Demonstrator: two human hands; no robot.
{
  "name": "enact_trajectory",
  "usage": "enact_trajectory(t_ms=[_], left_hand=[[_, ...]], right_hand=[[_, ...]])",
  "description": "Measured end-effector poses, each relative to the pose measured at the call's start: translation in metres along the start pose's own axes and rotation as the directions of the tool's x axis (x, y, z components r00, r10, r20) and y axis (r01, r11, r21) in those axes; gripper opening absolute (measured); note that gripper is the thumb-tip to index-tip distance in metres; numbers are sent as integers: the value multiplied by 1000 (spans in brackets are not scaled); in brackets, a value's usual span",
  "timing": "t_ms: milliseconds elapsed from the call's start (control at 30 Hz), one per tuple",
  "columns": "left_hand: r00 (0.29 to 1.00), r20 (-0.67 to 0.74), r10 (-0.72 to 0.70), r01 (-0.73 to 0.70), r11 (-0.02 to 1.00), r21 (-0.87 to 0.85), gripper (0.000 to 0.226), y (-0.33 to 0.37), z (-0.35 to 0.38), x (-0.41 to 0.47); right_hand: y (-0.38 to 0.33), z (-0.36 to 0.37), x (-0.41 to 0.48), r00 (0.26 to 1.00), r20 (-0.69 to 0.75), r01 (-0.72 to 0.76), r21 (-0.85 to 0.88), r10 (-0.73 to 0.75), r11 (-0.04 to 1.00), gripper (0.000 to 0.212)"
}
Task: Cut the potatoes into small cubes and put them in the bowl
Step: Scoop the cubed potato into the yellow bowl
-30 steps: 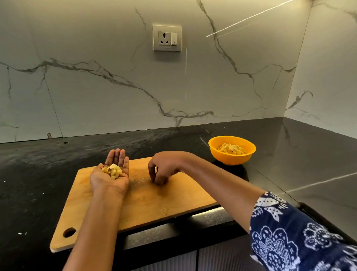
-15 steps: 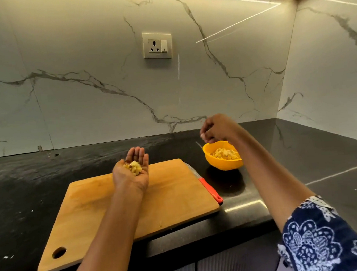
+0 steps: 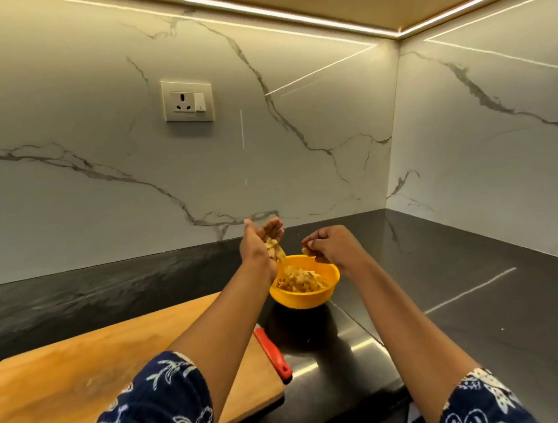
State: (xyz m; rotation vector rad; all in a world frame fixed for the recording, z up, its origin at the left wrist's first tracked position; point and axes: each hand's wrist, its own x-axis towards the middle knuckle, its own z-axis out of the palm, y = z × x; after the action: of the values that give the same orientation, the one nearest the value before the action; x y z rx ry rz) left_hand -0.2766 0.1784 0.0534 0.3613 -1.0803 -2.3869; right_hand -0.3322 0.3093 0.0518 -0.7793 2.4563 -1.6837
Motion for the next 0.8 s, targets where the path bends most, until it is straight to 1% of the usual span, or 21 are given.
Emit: enact_trajectory(t_ms=[67,167,233,300,367,433,467,500,533,600,633,667,733,800], left_hand=[[999,46,14,-17,997,72,78,-4,-5,1],[976,217,-14,-41,968,246,94,-6,-10,-3],[952,300,-58,-54,934,352,100,-5,-8,-4],[941,330,-75,-69,913,402,102,-3,-5,-3],[933,347,-93,-82,886,456,102,-1,-2,-3],[922,361,-139,-88,833,546,100,0,0,-3],[920,363,-145,-95,816,570,99,1,0,-3],[928,353,-118,-113,815,568,95,3,0,-1],[937,342,-63,-146,822,550,86,5,0,1],[947,320,34,-208,823,528,57,12,-2,3],[947,317,43,-216,817,535,44,15,-5,1],[945,324,46,-226,809,543,42,18,-7,-1],[938,342,53,-257,770,584,57,18,-15,-3],[931,359,64,-303,686,662,67,17,-21,-6]], right_hand=[[8,-2,0,999,-48,-1,31,3,1000,25],[18,-3,-3,997,-73,5,30,-3,1000,21],[21,-3,-3,995,-97,21,43,-17,999,20],[21,-2,-3,992,-120,35,48,-29,998,19],[19,-1,-4,991,-129,42,44,-37,998,17],[18,-1,-4,989,-137,50,28,-46,998,14],[18,-1,-4,988,-146,56,25,-52,998,15],[18,-2,-5,986,-158,63,30,-57,998,16],[18,-3,-6,983,-174,66,40,-58,997,18],[19,-6,-7,981,-186,69,63,-56,996,21],[20,-8,-9,984,-168,64,52,-55,997,23],[19,-8,-10,990,-133,58,21,-55,998,24],[18,-8,-14,996,-74,53,-51,-57,997,27],[17,-8,-17,994,-88,58,-60,-63,996,24]])
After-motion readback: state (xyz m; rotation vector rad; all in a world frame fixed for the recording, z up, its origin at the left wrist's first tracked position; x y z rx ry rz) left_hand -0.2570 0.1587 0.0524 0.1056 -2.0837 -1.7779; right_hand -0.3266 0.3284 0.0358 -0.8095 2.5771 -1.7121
